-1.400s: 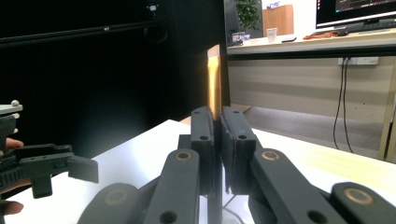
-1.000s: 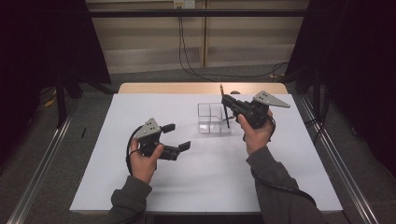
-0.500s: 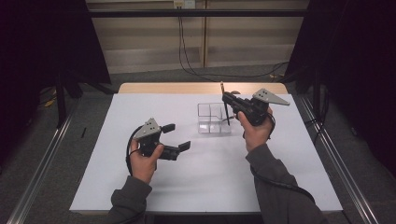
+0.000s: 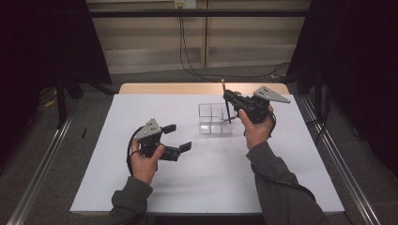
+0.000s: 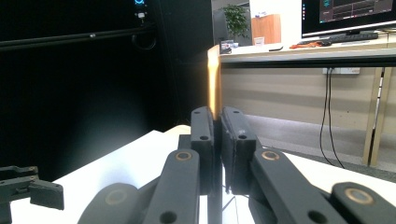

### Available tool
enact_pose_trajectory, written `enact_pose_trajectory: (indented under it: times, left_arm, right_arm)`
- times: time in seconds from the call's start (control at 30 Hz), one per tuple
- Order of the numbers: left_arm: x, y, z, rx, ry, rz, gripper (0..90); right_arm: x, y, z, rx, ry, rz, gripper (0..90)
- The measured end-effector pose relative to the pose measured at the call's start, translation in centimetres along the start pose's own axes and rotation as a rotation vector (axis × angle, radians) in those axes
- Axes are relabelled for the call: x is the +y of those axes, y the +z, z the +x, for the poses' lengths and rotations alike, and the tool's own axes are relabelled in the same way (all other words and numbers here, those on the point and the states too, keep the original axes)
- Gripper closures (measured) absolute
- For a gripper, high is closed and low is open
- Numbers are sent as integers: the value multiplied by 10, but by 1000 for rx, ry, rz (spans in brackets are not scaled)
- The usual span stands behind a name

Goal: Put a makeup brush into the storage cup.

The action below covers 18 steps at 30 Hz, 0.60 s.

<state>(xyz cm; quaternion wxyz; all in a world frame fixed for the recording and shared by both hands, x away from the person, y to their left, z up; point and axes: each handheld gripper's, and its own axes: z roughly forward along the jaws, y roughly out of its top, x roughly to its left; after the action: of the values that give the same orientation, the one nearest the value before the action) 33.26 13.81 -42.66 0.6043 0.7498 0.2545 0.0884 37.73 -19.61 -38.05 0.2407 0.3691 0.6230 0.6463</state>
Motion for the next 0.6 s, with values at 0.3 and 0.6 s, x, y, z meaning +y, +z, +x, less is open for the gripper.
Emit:
enact_pose_trajectory:
  times: [0.3,0.6]
  left_arm:
    - [-1,1,1,-12,-6,-8,43]
    - [-1,0,0,2,-7,-1,43]
  right_arm:
    - [0,6,-2,-20,-9,7,848]
    - [1,9,-6,-34,-10,4,847]
